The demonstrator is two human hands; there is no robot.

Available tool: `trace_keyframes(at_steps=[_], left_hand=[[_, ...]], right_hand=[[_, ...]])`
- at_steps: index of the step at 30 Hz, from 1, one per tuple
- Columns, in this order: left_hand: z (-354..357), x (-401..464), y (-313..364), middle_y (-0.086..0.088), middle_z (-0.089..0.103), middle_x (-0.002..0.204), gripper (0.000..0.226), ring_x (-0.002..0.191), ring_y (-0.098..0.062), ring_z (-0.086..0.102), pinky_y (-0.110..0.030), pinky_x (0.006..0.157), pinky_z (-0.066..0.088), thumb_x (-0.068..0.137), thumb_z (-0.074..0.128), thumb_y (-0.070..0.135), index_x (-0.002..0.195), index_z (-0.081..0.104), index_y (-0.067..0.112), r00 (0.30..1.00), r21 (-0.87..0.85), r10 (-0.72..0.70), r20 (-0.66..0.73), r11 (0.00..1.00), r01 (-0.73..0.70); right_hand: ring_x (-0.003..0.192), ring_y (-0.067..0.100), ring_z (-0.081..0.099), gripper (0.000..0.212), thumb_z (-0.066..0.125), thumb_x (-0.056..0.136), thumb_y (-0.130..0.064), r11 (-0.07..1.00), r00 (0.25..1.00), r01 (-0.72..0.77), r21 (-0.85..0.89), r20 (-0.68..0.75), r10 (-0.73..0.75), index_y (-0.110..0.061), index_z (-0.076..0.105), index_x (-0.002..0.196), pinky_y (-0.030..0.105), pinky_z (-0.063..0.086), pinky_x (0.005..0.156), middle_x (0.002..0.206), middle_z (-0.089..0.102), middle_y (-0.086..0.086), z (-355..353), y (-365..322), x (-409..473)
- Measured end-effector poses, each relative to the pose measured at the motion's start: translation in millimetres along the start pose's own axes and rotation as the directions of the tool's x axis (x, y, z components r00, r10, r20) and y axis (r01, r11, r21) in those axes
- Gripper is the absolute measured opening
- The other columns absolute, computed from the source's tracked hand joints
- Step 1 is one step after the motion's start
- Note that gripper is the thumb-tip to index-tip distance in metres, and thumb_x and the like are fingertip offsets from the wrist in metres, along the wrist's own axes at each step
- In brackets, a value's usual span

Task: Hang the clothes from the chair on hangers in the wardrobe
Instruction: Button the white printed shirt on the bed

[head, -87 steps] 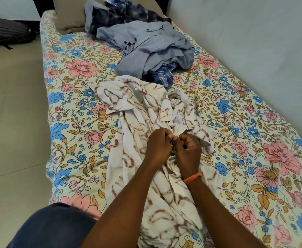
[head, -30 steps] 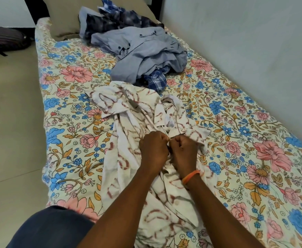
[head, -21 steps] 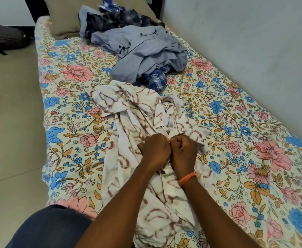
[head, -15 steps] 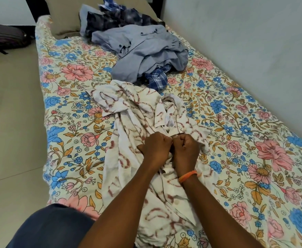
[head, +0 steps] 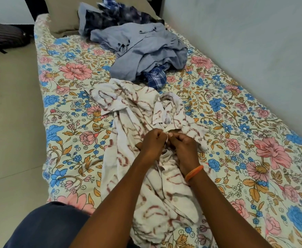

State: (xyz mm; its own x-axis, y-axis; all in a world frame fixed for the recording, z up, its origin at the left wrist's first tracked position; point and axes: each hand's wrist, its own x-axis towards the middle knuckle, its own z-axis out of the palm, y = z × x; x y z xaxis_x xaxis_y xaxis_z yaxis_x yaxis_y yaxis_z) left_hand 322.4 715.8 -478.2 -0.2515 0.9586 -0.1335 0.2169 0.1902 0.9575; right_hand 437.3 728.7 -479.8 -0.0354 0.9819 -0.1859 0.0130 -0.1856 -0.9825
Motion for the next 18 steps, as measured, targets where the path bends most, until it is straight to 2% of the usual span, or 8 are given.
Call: trace_keyframes(at_steps=[2, 4, 9, 12, 14, 16, 17, 18], left_hand=[[-1.6, -0.2, 1.1, -0.023, 0.054, 0.066, 0.025, 0.058, -0.022, 0.047, -0.043, 0.057, 0.042, 0.084, 0.048, 0.023, 0.067, 0.050, 0.005, 1.000, 0.012, 0.022, -0.006, 1.000, -0.021], [-2.3, -0.4, 0.1, -0.029, 0.056, 0.069, 0.027, 0.058, -0.023, 0.049, -0.048, 0.058, 0.047, 0.086, 0.048, 0.022, 0.070, 0.051, 0.000, 1.000, 0.014, 0.027, -0.007, 1.000, -0.027], [-2.0, -0.4, -0.5, -0.015, 0.050, 0.064, 0.026, 0.059, -0.020, 0.046, -0.035, 0.059, 0.038, 0.093, 0.050, 0.012, 0.069, 0.051, 0.004, 1.000, -0.004, 0.022, 0.009, 1.000, -0.022], [-0.6, -1.9, -1.0, -0.005, 0.058, 0.059, 0.025, 0.055, -0.019, 0.054, -0.034, 0.061, 0.043, 0.088, 0.053, 0.020, 0.066, 0.052, 0.009, 1.000, 0.049, -0.012, -0.011, 0.999, 0.012], [-0.5, -2.2, -5.9, 0.002, 0.061, 0.052, 0.025, 0.054, -0.016, 0.062, -0.037, 0.070, 0.047, 0.078, 0.049, 0.031, 0.059, 0.051, 0.014, 0.998, 0.222, -0.013, -0.064, 0.975, 0.027], [0.9, -1.6, -10.7, 0.004, 0.061, 0.048, 0.026, 0.051, -0.014, 0.062, -0.045, 0.074, 0.051, 0.070, 0.043, 0.035, 0.058, 0.051, 0.014, 0.996, 0.330, 0.042, -0.080, 0.944, -0.014], [1.7, -0.8, -12.0, 0.006, 0.059, 0.048, 0.023, 0.050, -0.013, 0.061, -0.047, 0.073, 0.053, 0.069, 0.043, 0.035, 0.059, 0.052, 0.017, 0.995, 0.349, 0.067, -0.078, 0.937, -0.036], [2.1, -0.6, -11.6, 0.007, 0.058, 0.048, 0.021, 0.051, -0.014, 0.060, -0.047, 0.073, 0.053, 0.070, 0.043, 0.036, 0.058, 0.052, 0.021, 0.993, 0.365, 0.090, -0.080, 0.929, -0.055]], right_hand=[[0.062, 0.023, 0.055, 0.021, 0.067, 0.093, -0.020, 0.993, 0.997, -0.080, 0.088, 0.015, 0.079, -0.007, 0.073, 0.077, 0.038, 0.050, 0.067, 0.066, 0.062, 0.011, 0.5, -4.9, 2.1], [0.061, 0.023, 0.054, 0.021, 0.071, 0.090, -0.020, 0.987, 0.994, -0.112, 0.115, 0.012, 0.111, -0.007, 0.073, 0.073, 0.034, 0.050, 0.064, 0.064, 0.061, 0.011, 0.7, -8.9, 3.8], [0.052, 0.017, 0.054, 0.017, 0.070, 0.090, -0.014, 0.979, 0.985, -0.173, 0.107, 0.006, 0.174, -0.005, 0.070, 0.075, 0.028, 0.049, 0.058, 0.056, 0.061, 0.004, 0.6, -11.5, 6.0], [0.054, 0.018, 0.057, 0.020, 0.069, 0.091, -0.015, 0.987, 0.987, -0.162, -0.021, -0.003, 0.162, -0.005, 0.072, 0.073, 0.029, 0.050, 0.061, 0.059, 0.064, 0.007, -5.2, -19.0, 4.5], [0.047, 0.010, 0.056, 0.026, 0.068, 0.091, -0.014, 0.938, 0.998, 0.016, -0.345, -0.057, -0.037, -0.007, 0.071, 0.066, 0.020, 0.046, 0.056, 0.053, 0.062, 0.000, -15.4, -28.9, 6.8], [0.049, 0.006, 0.055, 0.033, 0.067, 0.091, -0.028, 0.695, 0.938, 0.180, -0.696, -0.091, -0.334, -0.013, 0.067, 0.062, 0.019, 0.039, 0.053, 0.054, 0.060, -0.007, -20.8, -48.7, 12.1], [0.057, 0.009, 0.057, 0.032, 0.066, 0.091, -0.036, 0.618, 0.901, 0.196, -0.761, -0.110, -0.421, -0.016, 0.067, 0.067, 0.021, 0.038, 0.056, 0.061, 0.062, -0.007, -20.6, -60.2, 18.9], [0.066, 0.012, 0.058, 0.032, 0.065, 0.089, -0.045, 0.586, 0.882, 0.195, -0.787, -0.121, -0.456, -0.016, 0.068, 0.076, 0.023, 0.039, 0.061, 0.071, 0.064, -0.005, -19.4, -68.2, 30.3]])
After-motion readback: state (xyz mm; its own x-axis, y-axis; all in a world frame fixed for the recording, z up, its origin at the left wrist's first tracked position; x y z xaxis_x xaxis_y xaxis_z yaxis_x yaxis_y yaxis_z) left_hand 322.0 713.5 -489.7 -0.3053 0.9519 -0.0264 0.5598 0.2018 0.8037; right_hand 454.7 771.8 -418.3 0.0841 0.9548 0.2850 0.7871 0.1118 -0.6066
